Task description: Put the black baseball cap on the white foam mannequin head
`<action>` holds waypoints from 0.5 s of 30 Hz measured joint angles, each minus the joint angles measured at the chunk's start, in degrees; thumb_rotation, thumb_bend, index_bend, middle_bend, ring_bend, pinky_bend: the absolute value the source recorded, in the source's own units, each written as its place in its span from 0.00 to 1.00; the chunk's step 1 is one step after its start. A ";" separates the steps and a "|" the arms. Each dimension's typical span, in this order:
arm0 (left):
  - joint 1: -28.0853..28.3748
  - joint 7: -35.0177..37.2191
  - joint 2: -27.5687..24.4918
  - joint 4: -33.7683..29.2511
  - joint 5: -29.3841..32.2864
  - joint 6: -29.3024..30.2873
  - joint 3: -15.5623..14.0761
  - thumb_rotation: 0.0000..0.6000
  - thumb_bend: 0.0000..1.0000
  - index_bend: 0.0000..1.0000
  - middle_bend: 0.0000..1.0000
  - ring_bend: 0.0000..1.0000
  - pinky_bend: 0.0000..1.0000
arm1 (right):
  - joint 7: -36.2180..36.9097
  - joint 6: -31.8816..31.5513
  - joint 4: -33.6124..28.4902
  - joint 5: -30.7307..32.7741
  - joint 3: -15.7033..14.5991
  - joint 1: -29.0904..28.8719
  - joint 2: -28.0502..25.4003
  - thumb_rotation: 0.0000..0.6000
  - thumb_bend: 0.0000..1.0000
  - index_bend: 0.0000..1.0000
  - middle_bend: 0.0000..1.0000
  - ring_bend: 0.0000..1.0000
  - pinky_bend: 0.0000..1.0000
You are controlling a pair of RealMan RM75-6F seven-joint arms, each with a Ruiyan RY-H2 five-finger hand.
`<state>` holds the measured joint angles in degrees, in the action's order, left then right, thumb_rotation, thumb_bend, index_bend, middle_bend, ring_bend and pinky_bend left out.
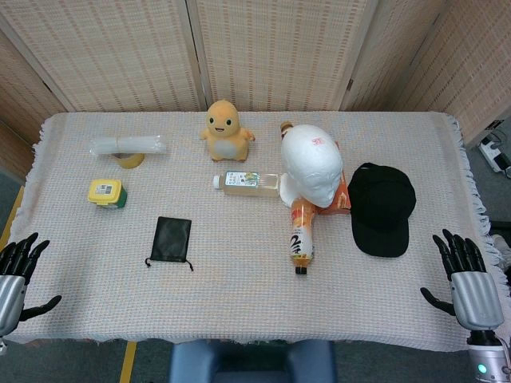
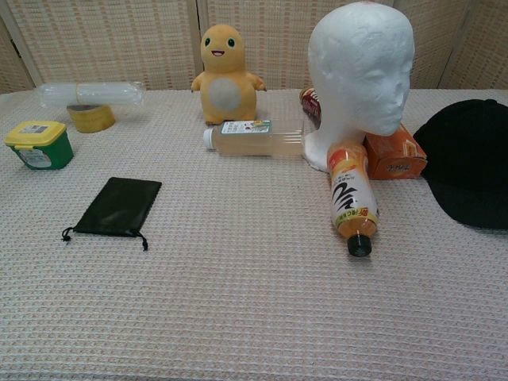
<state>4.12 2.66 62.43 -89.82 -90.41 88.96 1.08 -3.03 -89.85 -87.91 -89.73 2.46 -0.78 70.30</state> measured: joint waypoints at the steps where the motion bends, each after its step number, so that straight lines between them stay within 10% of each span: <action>1: -0.02 0.02 -0.01 0.00 0.02 0.03 0.02 1.00 0.13 0.11 0.00 0.00 0.06 | 0.00 0.06 0.01 0.01 -0.01 -0.02 0.02 1.00 0.10 0.00 0.00 0.00 0.00; 10: 0.01 0.96 -0.22 -0.51 -0.13 -0.06 -0.03 1.00 0.13 0.11 0.00 0.00 0.06 | -0.22 0.73 1.51 0.44 0.07 -0.34 1.36 1.00 0.10 0.02 0.00 0.00 0.00; 15: 0.30 3.04 -0.59 -1.02 -0.56 -0.35 -0.11 1.00 0.13 0.11 0.00 0.00 0.06 | 0.27 1.25 7.19 1.68 0.42 -0.46 5.30 1.00 0.10 0.24 0.00 0.00 0.00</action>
<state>4.42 5.70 61.84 -90.83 -90.97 88.61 0.98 -2.76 -88.60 -80.73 -88.06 2.88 -1.24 75.60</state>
